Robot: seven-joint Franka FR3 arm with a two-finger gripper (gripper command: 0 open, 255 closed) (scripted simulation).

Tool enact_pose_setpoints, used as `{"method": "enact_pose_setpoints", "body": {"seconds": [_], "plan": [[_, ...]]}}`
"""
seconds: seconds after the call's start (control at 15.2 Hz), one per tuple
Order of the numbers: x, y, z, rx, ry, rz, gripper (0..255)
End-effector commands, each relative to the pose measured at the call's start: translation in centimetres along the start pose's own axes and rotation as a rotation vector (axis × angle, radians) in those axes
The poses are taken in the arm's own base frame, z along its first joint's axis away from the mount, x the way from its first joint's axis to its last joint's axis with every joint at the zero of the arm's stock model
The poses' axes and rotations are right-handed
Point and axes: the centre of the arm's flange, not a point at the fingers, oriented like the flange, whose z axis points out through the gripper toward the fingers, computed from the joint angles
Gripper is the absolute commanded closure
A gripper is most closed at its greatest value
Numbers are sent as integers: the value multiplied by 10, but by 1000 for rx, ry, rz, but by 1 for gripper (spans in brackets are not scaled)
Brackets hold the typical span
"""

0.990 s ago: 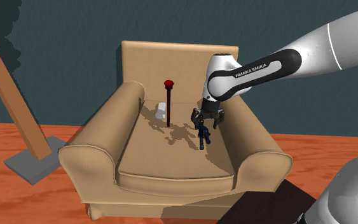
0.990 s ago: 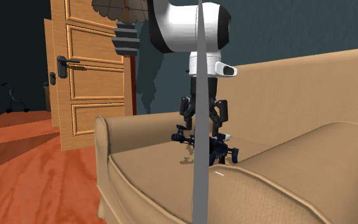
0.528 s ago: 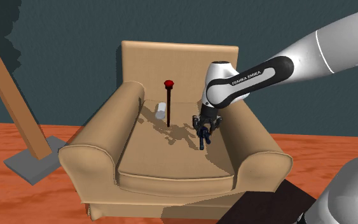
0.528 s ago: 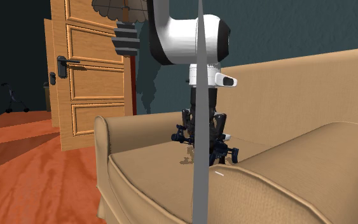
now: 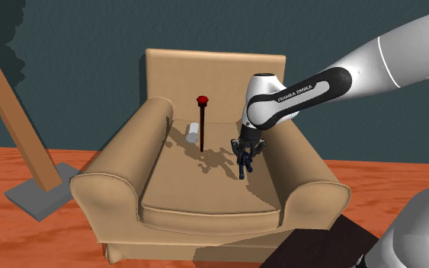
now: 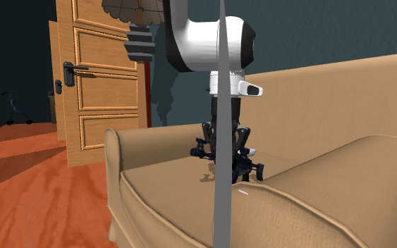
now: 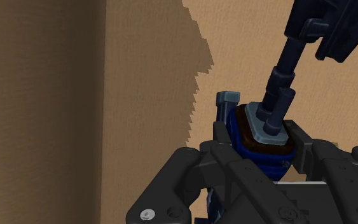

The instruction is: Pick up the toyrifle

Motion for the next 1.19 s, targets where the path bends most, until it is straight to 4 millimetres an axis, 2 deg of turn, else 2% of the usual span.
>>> {"method": "enact_pose_setpoints", "body": {"seconds": [0.0,0.99,1.12], "plan": [[0,0,1,0,0,0,255],[0,-4,-78,0,0,0,255],[0,-4,-79,0,0,0,255]]}}
